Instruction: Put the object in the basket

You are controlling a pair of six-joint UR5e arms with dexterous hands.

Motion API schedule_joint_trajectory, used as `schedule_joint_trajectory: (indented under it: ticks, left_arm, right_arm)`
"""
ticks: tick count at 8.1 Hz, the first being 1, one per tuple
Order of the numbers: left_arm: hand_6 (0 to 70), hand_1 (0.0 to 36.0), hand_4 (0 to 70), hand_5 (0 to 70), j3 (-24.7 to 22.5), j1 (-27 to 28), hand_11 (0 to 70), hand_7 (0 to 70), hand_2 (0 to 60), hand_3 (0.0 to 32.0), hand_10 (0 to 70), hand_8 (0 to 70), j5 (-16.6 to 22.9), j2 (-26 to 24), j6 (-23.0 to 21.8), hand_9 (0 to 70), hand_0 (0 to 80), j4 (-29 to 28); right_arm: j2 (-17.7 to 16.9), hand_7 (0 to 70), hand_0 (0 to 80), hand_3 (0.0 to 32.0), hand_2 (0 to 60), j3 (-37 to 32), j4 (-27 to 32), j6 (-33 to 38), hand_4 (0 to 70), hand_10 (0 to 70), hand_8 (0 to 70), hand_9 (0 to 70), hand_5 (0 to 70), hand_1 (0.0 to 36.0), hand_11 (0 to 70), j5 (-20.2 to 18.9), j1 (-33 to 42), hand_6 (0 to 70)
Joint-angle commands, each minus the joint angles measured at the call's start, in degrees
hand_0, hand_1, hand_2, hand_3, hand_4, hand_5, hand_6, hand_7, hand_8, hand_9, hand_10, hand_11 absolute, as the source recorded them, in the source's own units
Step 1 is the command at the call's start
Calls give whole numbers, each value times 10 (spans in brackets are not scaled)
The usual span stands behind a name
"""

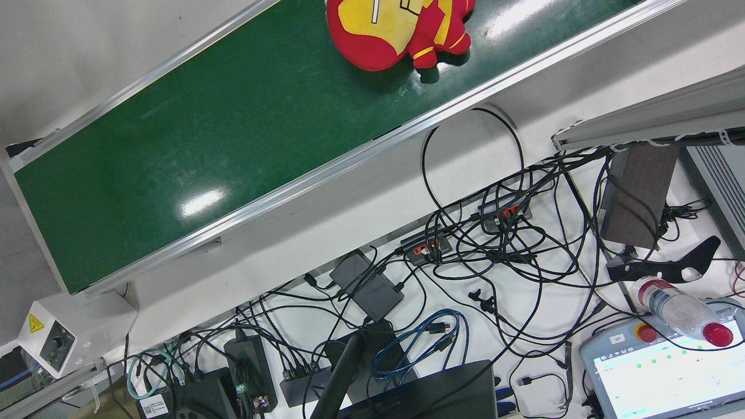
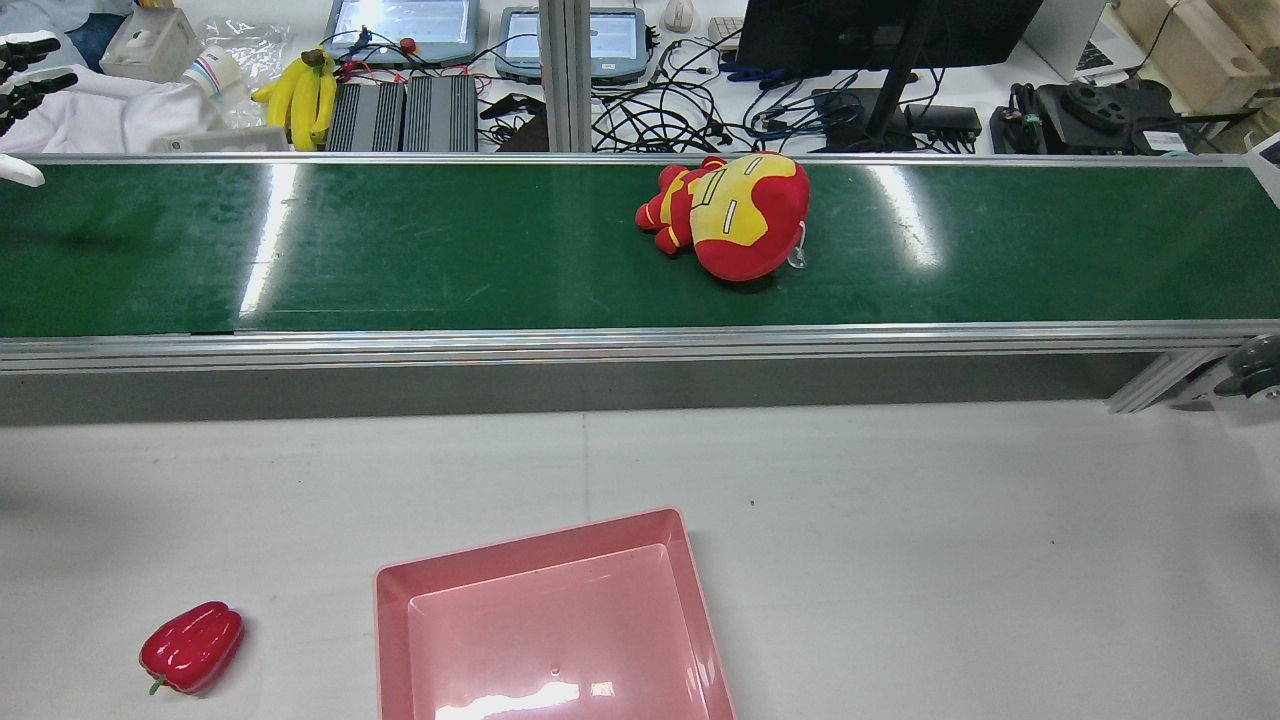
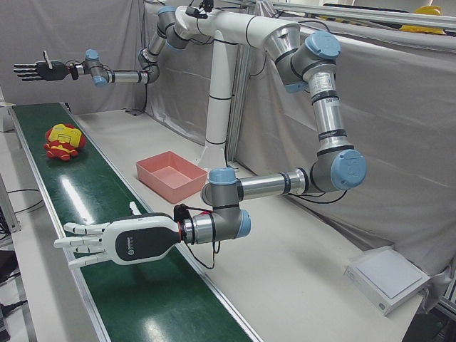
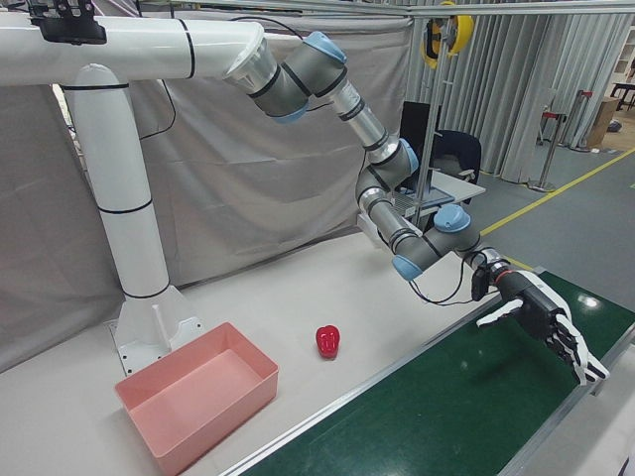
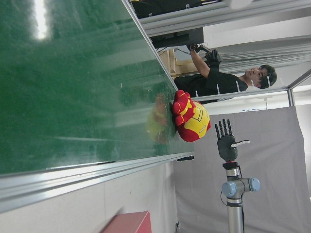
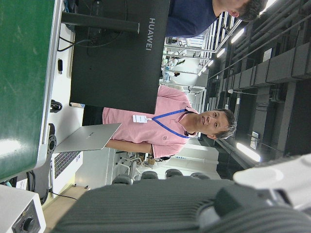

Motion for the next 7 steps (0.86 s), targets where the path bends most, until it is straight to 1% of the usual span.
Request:
schedule_joint_trajectory:
  ticks: [1, 5, 6, 7]
  left_arm:
    - [38, 217, 84, 193, -2, 0, 0, 37, 0, 0, 0, 95, 0, 1, 0, 150, 677, 1]
    - [37, 218, 83, 189, -5, -2, 0, 36, 0, 0, 0, 95, 0, 1, 0, 150, 683, 0]
    - [37, 223, 81, 191, -9, -2, 0, 37, 0, 0, 0, 95, 0, 3, 0, 150, 675, 0]
    - [38, 218, 84, 192, -15, -2, 0, 38, 0, 0, 0, 96, 0, 10, 0, 152, 675, 0]
  right_arm:
    - [0, 0, 0, 0, 0, 0, 0, 0, 0, 0, 0, 0, 0, 0, 0, 0, 0, 0]
    - [0, 0, 0, 0, 0, 0, 0, 0, 0, 0, 0, 0, 0, 0, 0, 0, 0, 0]
    - [0, 0, 0, 0, 0, 0, 0, 0, 0, 0, 0, 0, 0, 0, 0, 0, 0, 0]
    - [0, 0, 0, 0, 0, 0, 0, 0, 0, 0, 0, 0, 0, 0, 0, 0, 0, 0]
